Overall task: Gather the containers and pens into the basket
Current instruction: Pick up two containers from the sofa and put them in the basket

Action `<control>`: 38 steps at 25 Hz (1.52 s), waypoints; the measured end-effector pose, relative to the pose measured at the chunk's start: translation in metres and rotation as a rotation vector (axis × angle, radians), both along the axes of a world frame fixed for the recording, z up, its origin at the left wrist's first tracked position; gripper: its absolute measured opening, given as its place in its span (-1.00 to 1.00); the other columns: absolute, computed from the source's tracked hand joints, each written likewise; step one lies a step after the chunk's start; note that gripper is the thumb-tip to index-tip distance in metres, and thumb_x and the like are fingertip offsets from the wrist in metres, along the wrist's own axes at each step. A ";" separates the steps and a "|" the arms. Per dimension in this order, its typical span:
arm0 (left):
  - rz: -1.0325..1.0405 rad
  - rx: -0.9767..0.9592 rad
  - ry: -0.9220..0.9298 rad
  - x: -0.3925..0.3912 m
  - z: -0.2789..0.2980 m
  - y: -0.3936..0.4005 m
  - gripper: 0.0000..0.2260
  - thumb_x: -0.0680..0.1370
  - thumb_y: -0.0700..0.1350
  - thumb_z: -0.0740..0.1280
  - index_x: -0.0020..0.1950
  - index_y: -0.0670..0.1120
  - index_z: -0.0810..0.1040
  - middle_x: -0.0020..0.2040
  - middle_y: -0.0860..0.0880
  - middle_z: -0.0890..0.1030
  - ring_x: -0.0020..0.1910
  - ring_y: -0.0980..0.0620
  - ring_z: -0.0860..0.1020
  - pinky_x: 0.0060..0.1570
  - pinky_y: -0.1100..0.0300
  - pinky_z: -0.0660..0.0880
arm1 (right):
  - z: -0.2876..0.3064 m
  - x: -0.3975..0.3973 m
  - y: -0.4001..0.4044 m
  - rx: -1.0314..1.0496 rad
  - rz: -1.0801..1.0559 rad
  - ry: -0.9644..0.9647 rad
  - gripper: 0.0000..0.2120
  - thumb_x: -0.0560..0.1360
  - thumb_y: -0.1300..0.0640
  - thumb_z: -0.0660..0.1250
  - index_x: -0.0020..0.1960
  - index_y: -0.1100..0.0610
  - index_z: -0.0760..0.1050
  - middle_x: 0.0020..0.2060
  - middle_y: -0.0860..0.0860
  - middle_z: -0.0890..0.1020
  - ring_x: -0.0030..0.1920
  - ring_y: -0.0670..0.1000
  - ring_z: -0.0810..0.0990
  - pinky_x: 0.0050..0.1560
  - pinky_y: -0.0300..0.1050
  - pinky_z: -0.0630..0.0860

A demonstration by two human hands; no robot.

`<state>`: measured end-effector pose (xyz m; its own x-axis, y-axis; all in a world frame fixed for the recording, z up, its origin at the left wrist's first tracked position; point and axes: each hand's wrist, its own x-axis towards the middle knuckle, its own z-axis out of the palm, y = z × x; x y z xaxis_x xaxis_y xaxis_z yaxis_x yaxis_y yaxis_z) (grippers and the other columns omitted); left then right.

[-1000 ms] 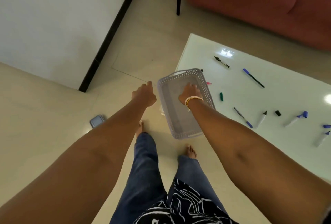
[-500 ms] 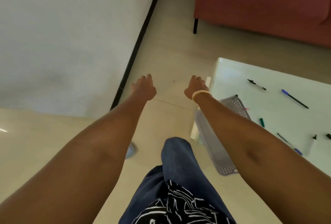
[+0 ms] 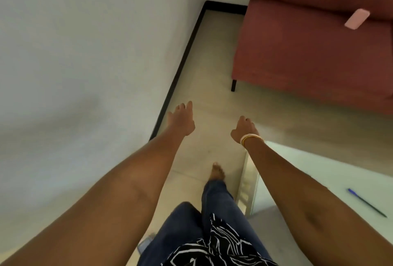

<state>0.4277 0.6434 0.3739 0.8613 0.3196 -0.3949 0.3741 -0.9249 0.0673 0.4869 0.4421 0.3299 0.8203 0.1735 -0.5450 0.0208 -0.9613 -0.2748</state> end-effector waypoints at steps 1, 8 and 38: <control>-0.013 0.002 -0.029 0.031 0.007 0.004 -0.50 0.49 -0.19 0.25 0.41 -0.08 0.20 0.27 -0.10 0.43 0.26 -0.11 0.42 0.14 -0.09 0.38 | 0.007 0.028 0.002 0.003 -0.015 -0.016 -0.56 0.46 0.22 0.22 0.32 0.28 0.29 0.25 0.23 0.45 0.28 0.25 0.44 0.20 0.08 0.45; -0.152 -0.030 -0.034 0.224 0.028 0.016 -0.59 0.52 -0.15 0.23 0.36 -0.09 0.26 0.26 -0.11 0.44 0.21 -0.11 0.44 0.13 -0.07 0.38 | 0.018 0.195 0.013 0.023 -0.136 -0.023 -0.56 0.47 0.20 0.25 0.33 0.28 0.31 0.28 0.23 0.44 0.28 0.25 0.45 0.21 0.07 0.45; -0.053 -0.190 0.123 0.706 -0.009 -0.290 -0.47 0.59 0.03 0.25 0.50 -0.10 0.19 0.37 -0.20 0.39 0.35 -0.20 0.41 0.28 -0.17 0.37 | 0.002 0.688 -0.286 -0.018 0.005 0.149 -0.57 0.46 0.15 0.15 0.30 0.21 0.44 0.27 0.18 0.50 0.21 0.26 0.54 0.14 0.03 0.51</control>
<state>1.1337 0.3533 0.3645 0.8165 0.1850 -0.5469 0.3414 -0.9186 0.1989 1.1751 0.1556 0.3318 0.7290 0.1665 -0.6640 -0.0140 -0.9661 -0.2577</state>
